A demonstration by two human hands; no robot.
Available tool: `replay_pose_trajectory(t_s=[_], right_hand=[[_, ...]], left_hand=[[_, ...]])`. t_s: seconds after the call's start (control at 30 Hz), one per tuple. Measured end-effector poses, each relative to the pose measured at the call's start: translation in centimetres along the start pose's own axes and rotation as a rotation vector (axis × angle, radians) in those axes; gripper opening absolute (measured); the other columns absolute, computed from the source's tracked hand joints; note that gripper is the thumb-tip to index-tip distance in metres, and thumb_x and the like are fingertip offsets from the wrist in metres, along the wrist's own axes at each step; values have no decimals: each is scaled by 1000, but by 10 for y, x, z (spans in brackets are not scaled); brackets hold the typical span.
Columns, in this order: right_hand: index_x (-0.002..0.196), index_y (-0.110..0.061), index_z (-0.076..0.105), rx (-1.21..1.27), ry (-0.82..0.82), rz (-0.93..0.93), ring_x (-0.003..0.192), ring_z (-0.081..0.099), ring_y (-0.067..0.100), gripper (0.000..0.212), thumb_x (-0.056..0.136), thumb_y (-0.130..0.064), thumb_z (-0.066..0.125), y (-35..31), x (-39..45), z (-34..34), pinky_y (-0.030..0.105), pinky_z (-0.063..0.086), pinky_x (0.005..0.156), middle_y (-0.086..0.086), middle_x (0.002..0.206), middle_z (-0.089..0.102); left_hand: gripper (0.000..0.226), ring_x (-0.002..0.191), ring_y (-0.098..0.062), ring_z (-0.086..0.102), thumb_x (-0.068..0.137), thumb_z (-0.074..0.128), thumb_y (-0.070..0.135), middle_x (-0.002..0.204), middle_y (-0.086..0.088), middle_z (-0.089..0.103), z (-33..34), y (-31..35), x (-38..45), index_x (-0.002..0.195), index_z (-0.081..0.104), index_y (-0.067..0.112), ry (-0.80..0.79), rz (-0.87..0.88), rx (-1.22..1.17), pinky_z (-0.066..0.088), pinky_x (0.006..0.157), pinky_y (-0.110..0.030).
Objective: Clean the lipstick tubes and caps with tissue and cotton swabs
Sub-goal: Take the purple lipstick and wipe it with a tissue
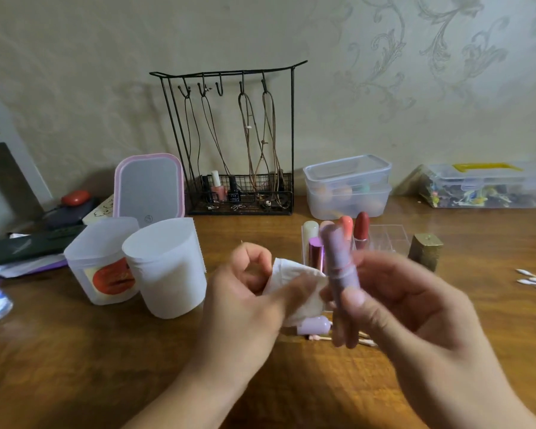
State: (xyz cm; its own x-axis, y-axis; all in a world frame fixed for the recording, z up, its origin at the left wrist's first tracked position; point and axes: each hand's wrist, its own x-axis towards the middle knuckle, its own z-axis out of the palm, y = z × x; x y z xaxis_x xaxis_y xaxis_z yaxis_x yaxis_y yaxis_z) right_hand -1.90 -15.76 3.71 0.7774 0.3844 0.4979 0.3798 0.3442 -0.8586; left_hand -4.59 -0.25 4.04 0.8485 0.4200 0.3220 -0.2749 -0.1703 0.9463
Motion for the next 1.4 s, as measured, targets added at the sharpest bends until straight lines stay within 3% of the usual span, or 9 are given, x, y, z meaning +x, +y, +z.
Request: replay_pose_trajectory(t_s=[0.13,0.23,0.4,0.53,0.73,0.87,1.03,1.23,1.4], right_hand=[[101,-28,72,-181,39,53,64,67,11,23,79,-31,75,8,0,-3,18,51,56,4,85,75],[99,-33,69,-346,102,24,66,69,15,24,77,-30,78,11,2,-9,27,56,61,-3,86,76],[85,-28,66,-651,158,-161,56,62,12,20,69,-29,79,14,4,-14,24,53,56,-12,76,70],[82,-28,65,-653,200,-254,54,62,10,22,67,-27,80,15,5,-16,18,53,58,-10,74,69],[88,-30,68,-596,173,-291,60,66,10,21,71,-35,79,20,2,-14,20,55,64,-10,78,70],[90,-26,71,-634,156,-305,62,65,10,21,74,-39,75,17,1,-13,25,55,61,-9,78,69],[91,-32,66,-665,148,-342,66,65,10,22,73,-32,80,16,0,-9,24,55,62,-10,81,69],[89,-27,70,-761,75,-357,71,63,4,16,74,-25,76,19,1,-9,23,54,60,-14,85,67],[96,-33,67,-646,80,-246,70,68,4,25,74,-35,78,23,-3,-6,22,57,65,-12,86,71]], left_hand=[[49,73,-19,72,53,79,36,79,-5,75,1,0,-1,97,64,19,-53,-114,-95,57,65,-36],[33,86,-23,71,64,74,28,90,-8,75,2,-1,-2,92,76,12,-116,-246,-222,55,79,-38],[19,70,-22,71,68,68,21,83,-16,74,5,2,-5,78,78,8,-176,-434,-498,60,65,-31],[34,73,-26,68,71,54,21,88,-21,71,7,-3,-5,87,77,2,-207,-494,-663,52,84,-49],[14,71,-24,70,69,72,2,88,-20,73,10,-9,-7,81,78,5,-265,-439,-729,57,66,-31],[62,79,-26,71,41,97,21,98,-22,72,10,-17,-6,96,75,1,-257,-398,-787,58,71,-33],[69,82,-29,69,35,98,31,96,-24,72,13,-16,-9,92,76,1,-262,-362,-761,55,82,-40],[61,86,-31,68,51,94,31,102,-24,70,11,-14,-12,99,73,-1,-321,-330,-764,56,77,-33],[51,79,-27,71,48,93,22,91,-18,73,8,-10,-11,90,76,-1,-371,-307,-818,57,68,-28]])
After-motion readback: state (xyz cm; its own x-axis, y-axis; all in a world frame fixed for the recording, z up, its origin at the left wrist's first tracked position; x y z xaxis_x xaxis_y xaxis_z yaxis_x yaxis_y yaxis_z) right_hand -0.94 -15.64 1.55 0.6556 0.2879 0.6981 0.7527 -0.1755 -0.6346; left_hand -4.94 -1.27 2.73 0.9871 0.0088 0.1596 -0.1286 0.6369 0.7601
